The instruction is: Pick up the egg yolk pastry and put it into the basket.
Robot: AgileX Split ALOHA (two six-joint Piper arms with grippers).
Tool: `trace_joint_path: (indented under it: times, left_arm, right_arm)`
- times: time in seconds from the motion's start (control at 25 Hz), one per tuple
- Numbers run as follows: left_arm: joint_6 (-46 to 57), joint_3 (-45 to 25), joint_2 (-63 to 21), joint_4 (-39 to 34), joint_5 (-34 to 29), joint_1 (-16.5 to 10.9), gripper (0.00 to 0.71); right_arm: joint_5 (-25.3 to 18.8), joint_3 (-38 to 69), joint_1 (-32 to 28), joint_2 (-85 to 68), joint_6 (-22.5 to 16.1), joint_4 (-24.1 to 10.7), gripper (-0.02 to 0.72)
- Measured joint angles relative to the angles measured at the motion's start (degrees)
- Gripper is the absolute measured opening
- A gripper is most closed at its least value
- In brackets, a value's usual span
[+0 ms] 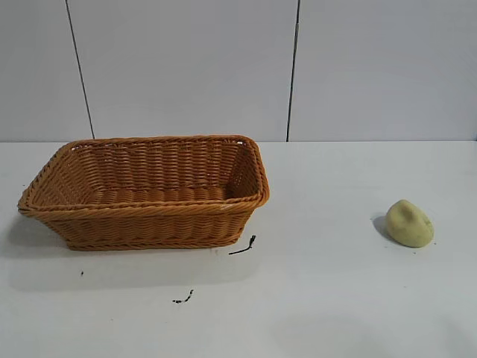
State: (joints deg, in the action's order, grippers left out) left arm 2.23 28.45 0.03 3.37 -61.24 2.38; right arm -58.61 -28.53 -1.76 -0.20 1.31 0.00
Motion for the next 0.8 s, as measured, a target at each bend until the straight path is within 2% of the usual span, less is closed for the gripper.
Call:
trace_joint_path:
  times: [0.56, 0.8]
  left_arm:
    - [0.0, 0.0, 0.0, 0.0, 0.0, 0.0, 0.695]
    - [0.0, 0.0, 0.0, 0.0, 0.0, 0.0, 0.695]
  right_arm:
    - [-0.1, -0.3, 0.0, 0.3, 0.0, 0.0, 0.689]
    - [-0.1, -5.3, 0.0, 17.0, 0.0, 0.0, 0.689]
